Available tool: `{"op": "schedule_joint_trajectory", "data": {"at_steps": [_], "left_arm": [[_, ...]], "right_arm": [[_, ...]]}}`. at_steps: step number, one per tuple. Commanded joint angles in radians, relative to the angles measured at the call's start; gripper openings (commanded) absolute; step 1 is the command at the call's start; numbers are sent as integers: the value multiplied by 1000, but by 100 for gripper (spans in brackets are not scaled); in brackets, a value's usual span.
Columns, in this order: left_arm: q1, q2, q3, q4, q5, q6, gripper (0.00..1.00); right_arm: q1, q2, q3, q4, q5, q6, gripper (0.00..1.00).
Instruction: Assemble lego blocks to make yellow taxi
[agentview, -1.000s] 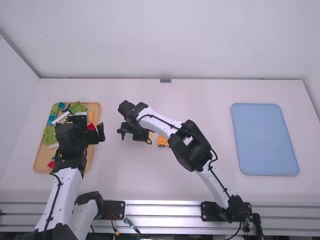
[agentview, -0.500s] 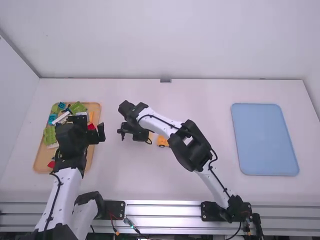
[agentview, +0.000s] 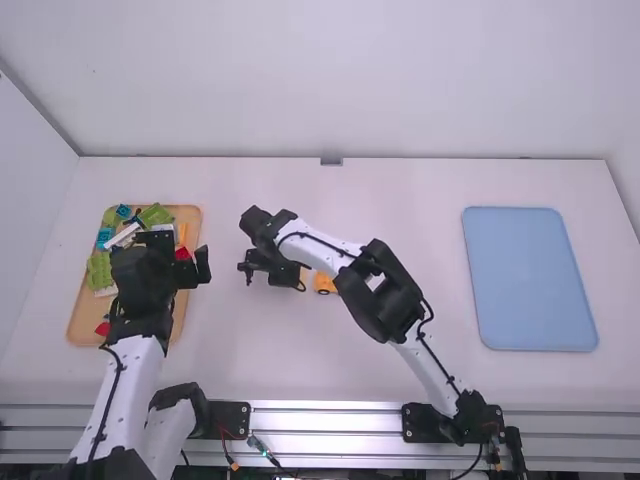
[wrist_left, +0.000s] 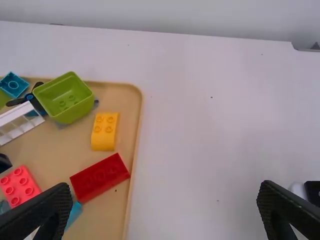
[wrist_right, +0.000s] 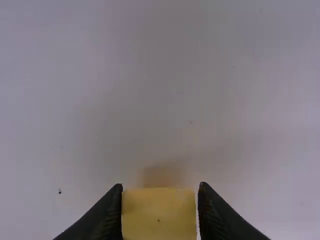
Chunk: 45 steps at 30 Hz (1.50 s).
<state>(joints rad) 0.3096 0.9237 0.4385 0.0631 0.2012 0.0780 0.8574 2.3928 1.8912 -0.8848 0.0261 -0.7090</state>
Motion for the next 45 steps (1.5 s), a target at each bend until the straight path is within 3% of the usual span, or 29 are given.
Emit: {"op": "schedule_joint_trajectory", "data": {"at_steps": [1,3,4,11,16,23,29,35,39,45], "left_arm": [[5,2,-7,-2,12,8,99],[5,2,-7,-2,11,8,99],[5,2,-7,-2,11,8,99],[4,2,-7,2,26,26,99],[4,2,-7,4,45,34,99],[4,2,-7,-2,291,186,99],[4,47,-7,42,465,234,99],[3,186,-7,134,634,336,99],[2,318,-7,240,761,427,99],[-50,465,-7,396,861,480,99]], "right_arm": [[0,24,-6,-2,-2,1,56],[0,24,-6,-2,-3,1,81],[0,24,-6,-1,-3,1,99],[0,23,17,2,-7,-13,99],[-15,23,125,-107,-80,-20,99],[-93,2,319,-297,-272,-80,99],[-180,-80,351,-328,-358,-81,99],[-272,-174,270,-274,-457,-74,98],[-340,-283,90,-133,-452,-41,99],[-398,-501,-296,180,-388,45,98]]}}
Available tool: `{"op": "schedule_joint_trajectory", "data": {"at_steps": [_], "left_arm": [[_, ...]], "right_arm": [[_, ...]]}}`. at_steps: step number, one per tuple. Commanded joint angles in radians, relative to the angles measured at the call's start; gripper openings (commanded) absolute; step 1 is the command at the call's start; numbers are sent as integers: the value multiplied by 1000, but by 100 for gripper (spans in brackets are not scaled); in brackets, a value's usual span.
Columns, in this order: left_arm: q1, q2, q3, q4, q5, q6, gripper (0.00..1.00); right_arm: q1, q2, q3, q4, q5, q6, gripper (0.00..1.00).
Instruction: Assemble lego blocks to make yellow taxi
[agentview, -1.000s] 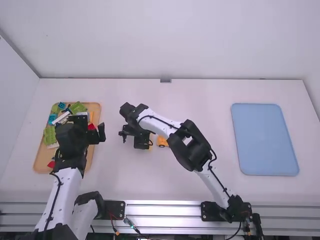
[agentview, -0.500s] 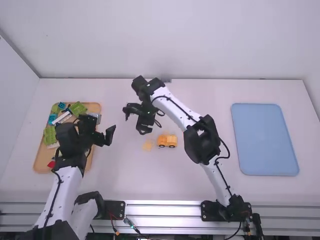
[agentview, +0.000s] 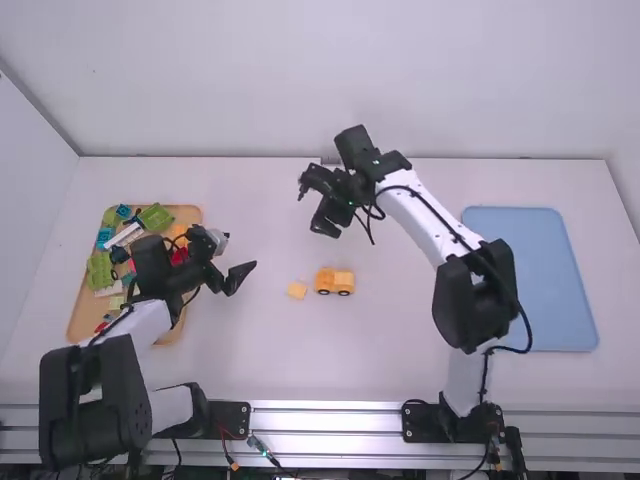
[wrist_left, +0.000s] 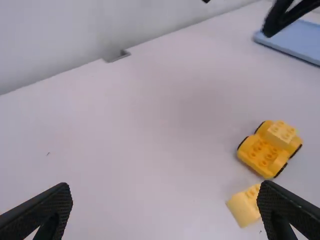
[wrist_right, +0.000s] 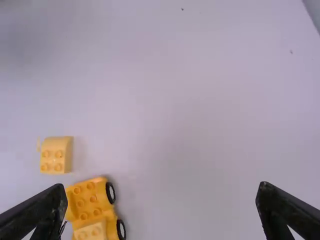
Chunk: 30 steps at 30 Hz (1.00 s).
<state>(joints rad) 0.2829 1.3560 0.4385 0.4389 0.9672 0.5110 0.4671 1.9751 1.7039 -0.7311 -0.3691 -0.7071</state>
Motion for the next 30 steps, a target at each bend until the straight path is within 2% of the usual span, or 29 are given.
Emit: {"op": "schedule_joint_trajectory", "data": {"at_steps": [1,3,6,10,11,13,14,16,17,20,24,30], "left_arm": [[-36,51,-7,45,92,49,99],[-72,87,-4,71,92,113,99],[-162,144,37,29,91,249,99],[-246,193,123,-118,59,392,99],[-269,211,162,-185,31,430,99],[-312,269,293,-430,0,575,99],[-314,273,301,-447,1,587,99],[-332,329,414,-703,1,823,99],[-332,333,419,-718,1,842,99],[-343,395,493,-944,-18,1150,99],[-340,439,491,-958,-15,1250,99],[-350,503,469,-837,-16,1195,99]], "right_arm": [[-16,-122,-166,69,2,56,99],[-35,-203,-293,171,-12,92,98],[-72,-320,-483,329,-16,147,99],[-100,-394,-613,430,-27,179,98],[-109,-415,-657,466,-26,188,99],[-128,-449,-737,536,-27,188,99],[-130,-452,-746,545,-27,188,99],[-140,-462,-792,584,-35,188,98],[-140,-462,-794,587,-37,187,99],[-157,-460,-830,627,-98,185,99],[-184,-456,-858,655,-182,145,99],[-233,-456,-914,706,-319,84,99]]}}
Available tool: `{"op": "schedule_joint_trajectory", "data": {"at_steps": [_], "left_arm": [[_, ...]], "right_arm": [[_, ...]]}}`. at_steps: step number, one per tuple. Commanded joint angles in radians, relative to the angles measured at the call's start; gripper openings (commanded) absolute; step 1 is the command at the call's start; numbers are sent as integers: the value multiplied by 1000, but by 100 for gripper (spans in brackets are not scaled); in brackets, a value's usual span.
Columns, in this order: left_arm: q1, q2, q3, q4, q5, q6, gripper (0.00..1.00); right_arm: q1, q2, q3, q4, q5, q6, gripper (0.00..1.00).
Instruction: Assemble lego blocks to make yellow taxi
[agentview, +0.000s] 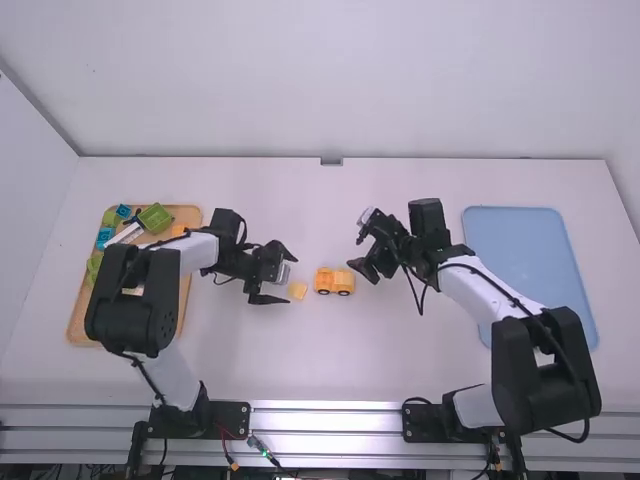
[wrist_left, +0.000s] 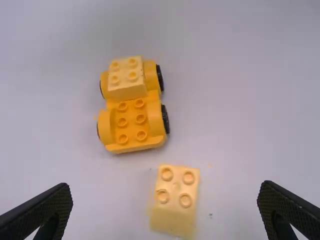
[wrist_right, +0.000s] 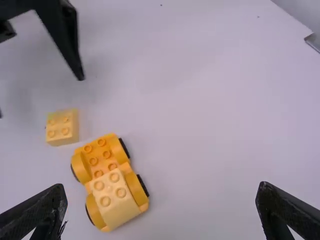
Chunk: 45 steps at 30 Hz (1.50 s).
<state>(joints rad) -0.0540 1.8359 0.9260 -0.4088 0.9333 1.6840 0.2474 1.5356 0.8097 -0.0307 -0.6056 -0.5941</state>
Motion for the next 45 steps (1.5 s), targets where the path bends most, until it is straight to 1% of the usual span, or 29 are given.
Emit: {"op": "schedule_joint_trajectory", "data": {"at_steps": [1,7,15,19,20,23,25,29,32,42,45], "left_arm": [[-15,30,-19,24,16,1,99],[-19,79,-12,77,16,-73,99],[-55,156,-10,104,11,-72,100],[-64,163,-11,107,3,-73,94],[-64,163,-11,110,-4,-72,89],[-61,163,-10,115,-14,-84,82],[-53,163,-7,130,-42,-143,74],[-63,163,-11,148,-54,-171,73],[-63,163,-14,155,-56,-169,67],[-64,164,-17,136,-26,-177,63],[-64,164,-21,130,-26,-177,59]], "right_arm": [[-16,-17,-22,3,-84,-36,99],[-16,-17,-26,1,-82,-40,99],[-18,-17,-26,1,-82,-43,99],[-18,-17,-26,0,-82,-43,99],[-18,-17,-26,0,-82,-42,99],[-18,-17,-26,-2,-82,-43,99],[-18,-17,-26,-2,-82,-42,99],[-19,-17,-26,-2,-82,-42,99],[-19,-17,-26,-2,-82,-42,99],[-16,-17,-26,-2,-82,-42,99],[-18,-17,-26,-2,-82,-42,99]]}}
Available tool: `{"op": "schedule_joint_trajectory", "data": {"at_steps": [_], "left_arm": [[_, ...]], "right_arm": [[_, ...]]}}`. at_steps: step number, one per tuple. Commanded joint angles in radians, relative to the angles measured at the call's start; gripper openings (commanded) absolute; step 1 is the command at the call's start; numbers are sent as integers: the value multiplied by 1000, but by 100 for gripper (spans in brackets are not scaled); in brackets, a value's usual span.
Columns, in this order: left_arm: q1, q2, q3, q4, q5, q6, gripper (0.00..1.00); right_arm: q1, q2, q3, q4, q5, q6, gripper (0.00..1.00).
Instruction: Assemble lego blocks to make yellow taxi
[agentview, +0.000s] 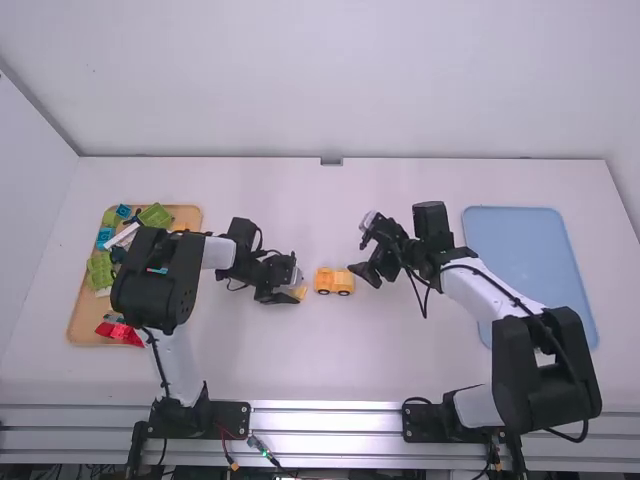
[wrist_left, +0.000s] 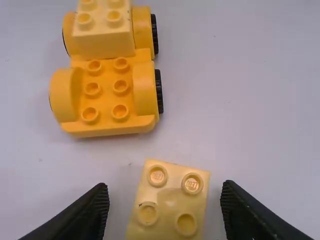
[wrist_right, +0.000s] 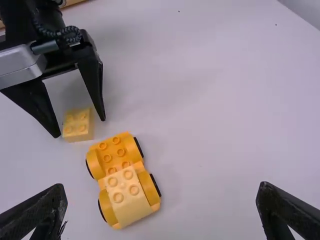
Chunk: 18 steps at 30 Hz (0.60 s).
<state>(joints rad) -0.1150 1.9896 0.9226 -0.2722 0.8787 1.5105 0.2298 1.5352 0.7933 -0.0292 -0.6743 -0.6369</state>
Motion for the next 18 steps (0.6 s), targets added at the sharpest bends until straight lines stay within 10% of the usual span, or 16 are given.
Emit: {"op": "schedule_joint_trajectory", "data": {"at_steps": [1,18], "left_arm": [[-3,10,-18,-6,29,-3,58],[-2,10,-40,18,29,-3,36]], "right_arm": [[0,-16,-9,-4,-14,0,99],[0,-16,-9,-4,-14,0,99]]}}
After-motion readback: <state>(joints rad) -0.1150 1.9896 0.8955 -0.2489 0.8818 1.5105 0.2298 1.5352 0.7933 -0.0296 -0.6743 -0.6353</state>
